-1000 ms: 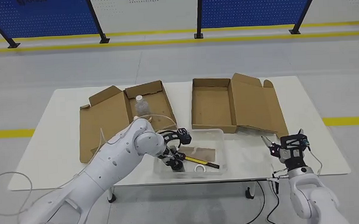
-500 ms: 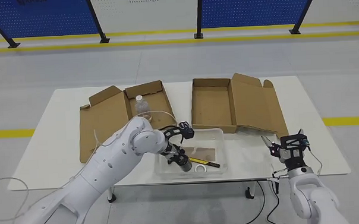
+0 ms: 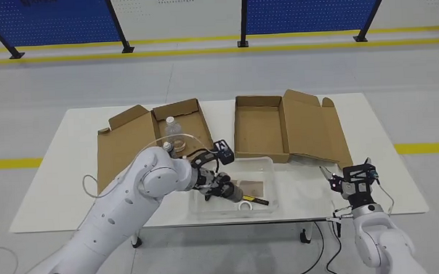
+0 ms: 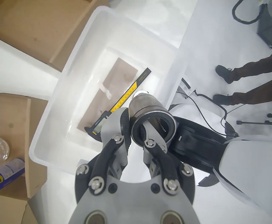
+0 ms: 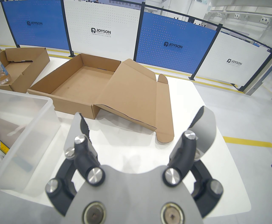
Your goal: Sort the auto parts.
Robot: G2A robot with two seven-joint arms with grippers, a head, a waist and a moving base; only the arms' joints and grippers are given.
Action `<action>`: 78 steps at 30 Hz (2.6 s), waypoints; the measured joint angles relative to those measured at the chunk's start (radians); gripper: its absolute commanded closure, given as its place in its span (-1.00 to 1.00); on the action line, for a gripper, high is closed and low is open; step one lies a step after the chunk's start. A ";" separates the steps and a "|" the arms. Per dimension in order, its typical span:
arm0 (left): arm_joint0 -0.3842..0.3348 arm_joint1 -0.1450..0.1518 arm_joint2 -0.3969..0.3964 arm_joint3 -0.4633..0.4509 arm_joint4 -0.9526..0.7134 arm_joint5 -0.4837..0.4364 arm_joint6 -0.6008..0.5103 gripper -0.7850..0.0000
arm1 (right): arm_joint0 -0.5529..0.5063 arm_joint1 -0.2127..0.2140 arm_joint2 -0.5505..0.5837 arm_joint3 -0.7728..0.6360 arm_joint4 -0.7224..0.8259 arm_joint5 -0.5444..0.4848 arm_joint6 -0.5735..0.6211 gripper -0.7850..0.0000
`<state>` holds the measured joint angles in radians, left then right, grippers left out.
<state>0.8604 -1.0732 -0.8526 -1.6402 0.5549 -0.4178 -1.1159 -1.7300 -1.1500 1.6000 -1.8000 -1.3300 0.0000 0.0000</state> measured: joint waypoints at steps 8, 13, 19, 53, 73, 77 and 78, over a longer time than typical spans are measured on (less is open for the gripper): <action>0.092 0.032 -0.084 -0.142 0.011 -0.001 0.005 1.00 | 0.000 0.000 0.000 0.000 0.000 0.000 0.000 -1.00; 0.118 0.043 -0.115 -0.172 0.014 -0.010 0.005 1.00 | 0.000 0.000 0.000 0.000 0.000 0.000 0.000 -1.00; 0.122 0.051 -0.147 -0.165 0.052 -0.007 0.033 1.00 | 0.000 0.000 0.000 0.000 0.000 0.000 0.000 -1.00; -0.170 -0.057 0.044 0.280 0.351 0.229 0.244 1.00 | 0.000 0.000 0.000 0.000 0.000 0.000 0.000 -1.00; -0.368 -0.196 0.228 0.695 0.317 0.161 0.277 1.00 | 0.000 0.000 0.000 0.000 0.000 0.000 0.000 -1.00; -0.388 -0.217 0.245 0.756 0.320 0.148 0.291 1.00 | 0.000 0.000 0.000 0.000 0.000 0.000 0.000 -1.00; -0.392 -0.222 0.248 0.765 0.319 0.145 0.291 1.00 | 0.000 0.000 0.000 0.000 0.000 0.000 0.000 -1.00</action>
<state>0.4685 -1.2948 -0.6044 -0.8751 0.8742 -0.2730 -0.8249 -1.7300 -1.1500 1.6000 -1.8000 -1.3300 0.0000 0.0000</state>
